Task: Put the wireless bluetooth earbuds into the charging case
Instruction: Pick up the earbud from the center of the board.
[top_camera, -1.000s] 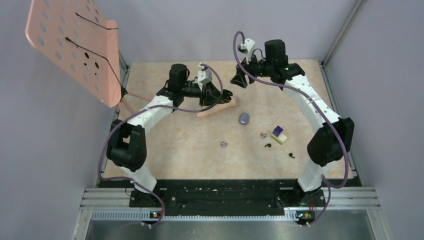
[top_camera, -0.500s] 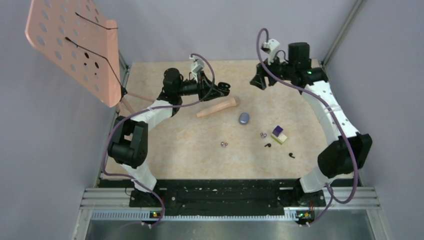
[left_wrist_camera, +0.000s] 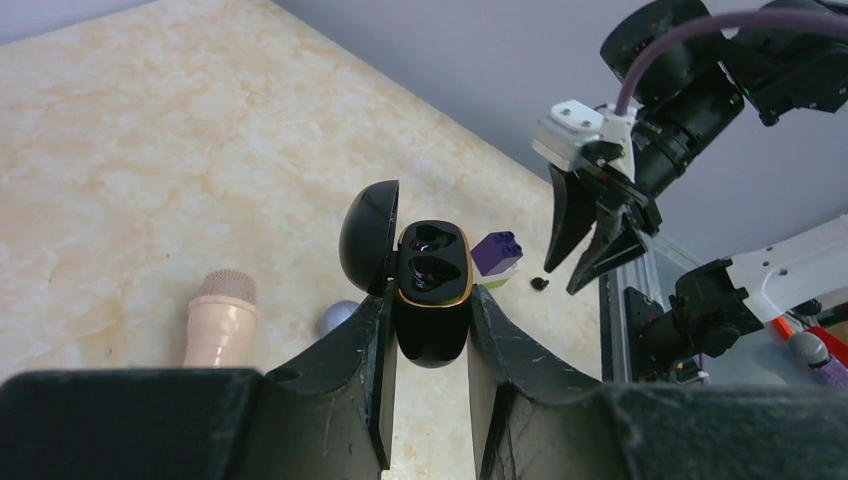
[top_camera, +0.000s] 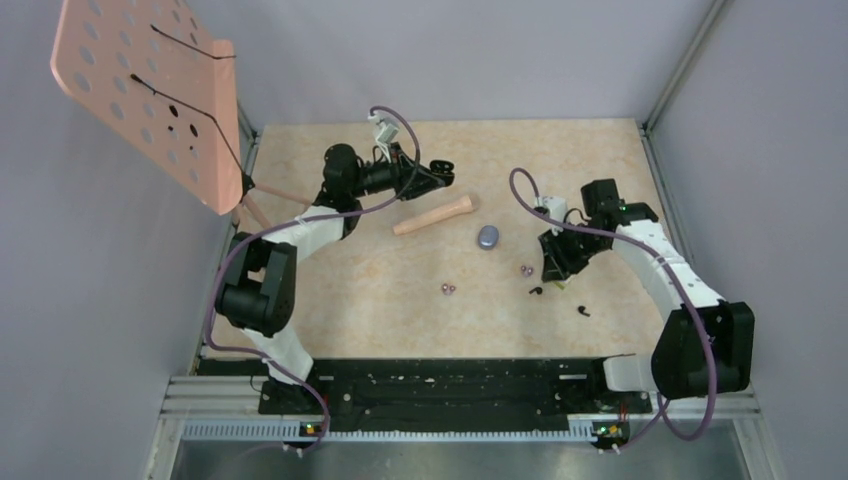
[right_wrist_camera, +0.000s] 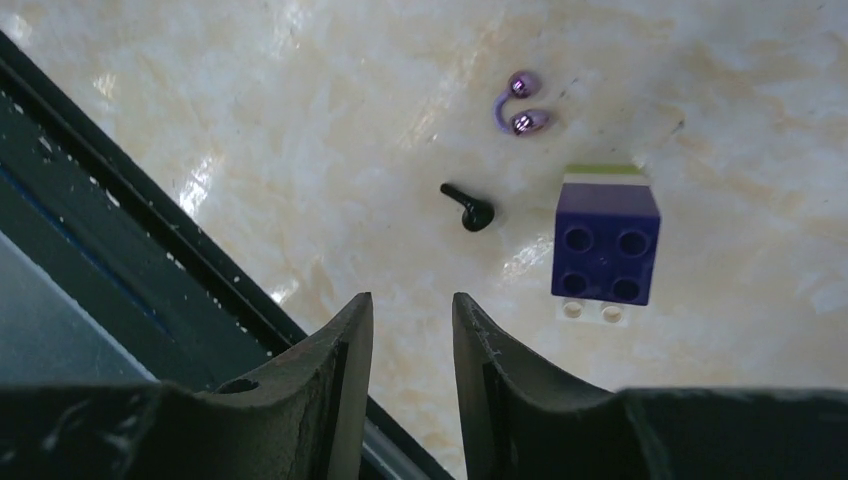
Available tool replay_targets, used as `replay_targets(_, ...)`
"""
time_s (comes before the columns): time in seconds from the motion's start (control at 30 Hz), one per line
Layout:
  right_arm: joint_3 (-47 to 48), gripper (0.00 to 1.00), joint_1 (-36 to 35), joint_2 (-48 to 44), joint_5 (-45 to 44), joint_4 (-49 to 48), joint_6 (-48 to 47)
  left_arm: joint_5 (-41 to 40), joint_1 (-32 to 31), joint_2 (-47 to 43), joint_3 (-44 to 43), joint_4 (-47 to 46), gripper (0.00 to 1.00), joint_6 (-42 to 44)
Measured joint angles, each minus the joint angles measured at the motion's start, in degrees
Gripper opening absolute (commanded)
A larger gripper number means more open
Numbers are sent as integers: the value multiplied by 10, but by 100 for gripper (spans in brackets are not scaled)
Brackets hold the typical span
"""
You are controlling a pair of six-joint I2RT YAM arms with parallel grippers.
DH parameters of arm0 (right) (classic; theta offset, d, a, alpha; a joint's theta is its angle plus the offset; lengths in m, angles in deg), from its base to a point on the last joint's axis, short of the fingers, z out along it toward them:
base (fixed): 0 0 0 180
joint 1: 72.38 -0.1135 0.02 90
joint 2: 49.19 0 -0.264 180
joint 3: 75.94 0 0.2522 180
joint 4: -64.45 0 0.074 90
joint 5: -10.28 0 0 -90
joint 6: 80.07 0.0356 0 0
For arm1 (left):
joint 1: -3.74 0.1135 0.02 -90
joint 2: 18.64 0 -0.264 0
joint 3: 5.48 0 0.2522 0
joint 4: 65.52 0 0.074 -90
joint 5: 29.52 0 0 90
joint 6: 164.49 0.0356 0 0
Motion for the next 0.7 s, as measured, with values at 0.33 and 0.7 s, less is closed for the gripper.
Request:
replay_targets(0.33, -25, 33, 0, 19, 19, -1, -152, -17, 17, -23, 9, 33, 0, 5)
replay_targets(0.7, -93, 32, 0, -22, -70, 85, -445, -17, 18, -33, 9, 61, 0, 18)
